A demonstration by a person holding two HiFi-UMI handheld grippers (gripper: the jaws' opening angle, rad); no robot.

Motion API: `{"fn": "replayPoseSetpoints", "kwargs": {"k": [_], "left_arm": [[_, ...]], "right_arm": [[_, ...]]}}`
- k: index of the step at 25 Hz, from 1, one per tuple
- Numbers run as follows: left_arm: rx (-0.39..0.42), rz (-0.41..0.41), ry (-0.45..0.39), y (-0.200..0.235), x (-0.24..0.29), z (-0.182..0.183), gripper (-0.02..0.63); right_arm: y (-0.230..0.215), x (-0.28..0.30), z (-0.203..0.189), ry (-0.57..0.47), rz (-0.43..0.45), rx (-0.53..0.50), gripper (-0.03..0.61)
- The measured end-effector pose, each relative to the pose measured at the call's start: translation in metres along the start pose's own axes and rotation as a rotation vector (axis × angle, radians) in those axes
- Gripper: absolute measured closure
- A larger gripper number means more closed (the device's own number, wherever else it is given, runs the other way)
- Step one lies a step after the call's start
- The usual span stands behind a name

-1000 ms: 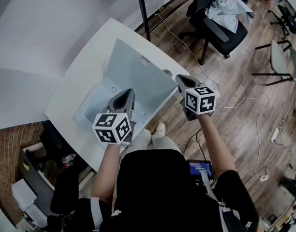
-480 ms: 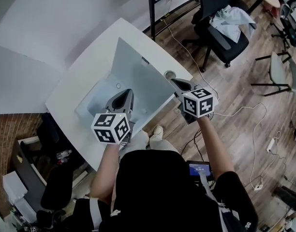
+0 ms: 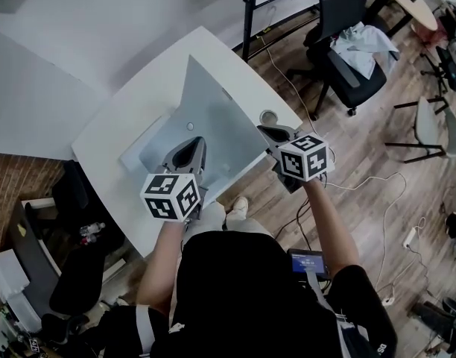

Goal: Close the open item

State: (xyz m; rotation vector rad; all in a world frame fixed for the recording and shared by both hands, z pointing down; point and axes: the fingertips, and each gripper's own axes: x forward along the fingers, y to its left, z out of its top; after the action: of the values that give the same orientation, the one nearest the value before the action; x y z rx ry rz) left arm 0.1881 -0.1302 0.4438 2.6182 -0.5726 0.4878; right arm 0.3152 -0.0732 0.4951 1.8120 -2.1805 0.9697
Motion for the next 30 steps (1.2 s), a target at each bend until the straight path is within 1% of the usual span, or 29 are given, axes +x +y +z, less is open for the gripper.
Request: {"fn": "replayPoseSetpoints", "kwargs": {"k": [5, 15, 27, 30], "left_arm": [[-0.015, 0.024, -0.022, 0.009, -0.015, -0.001, 0.603], [-0.062, 0.109, -0.055, 0.040, -0.053, -0.013, 0.603], [-0.106, 0.178, -0.078, 0.071, -0.081, -0.019, 0.603], [-0.121, 0.188, -0.077, 0.076, -0.085, -0.023, 0.603]], "right_arm": [[0.023, 0.010, 0.003, 0.027, 0.060, -0.046, 0.541], [0.054, 0.037, 0.010, 0.044, 0.114, -0.120, 0.541], [0.082, 0.066, 0.022, 0.066, 0.191, -0.164, 0.541], [0.088, 0.070, 0.021, 0.079, 0.226, -0.173, 0.541]]}}
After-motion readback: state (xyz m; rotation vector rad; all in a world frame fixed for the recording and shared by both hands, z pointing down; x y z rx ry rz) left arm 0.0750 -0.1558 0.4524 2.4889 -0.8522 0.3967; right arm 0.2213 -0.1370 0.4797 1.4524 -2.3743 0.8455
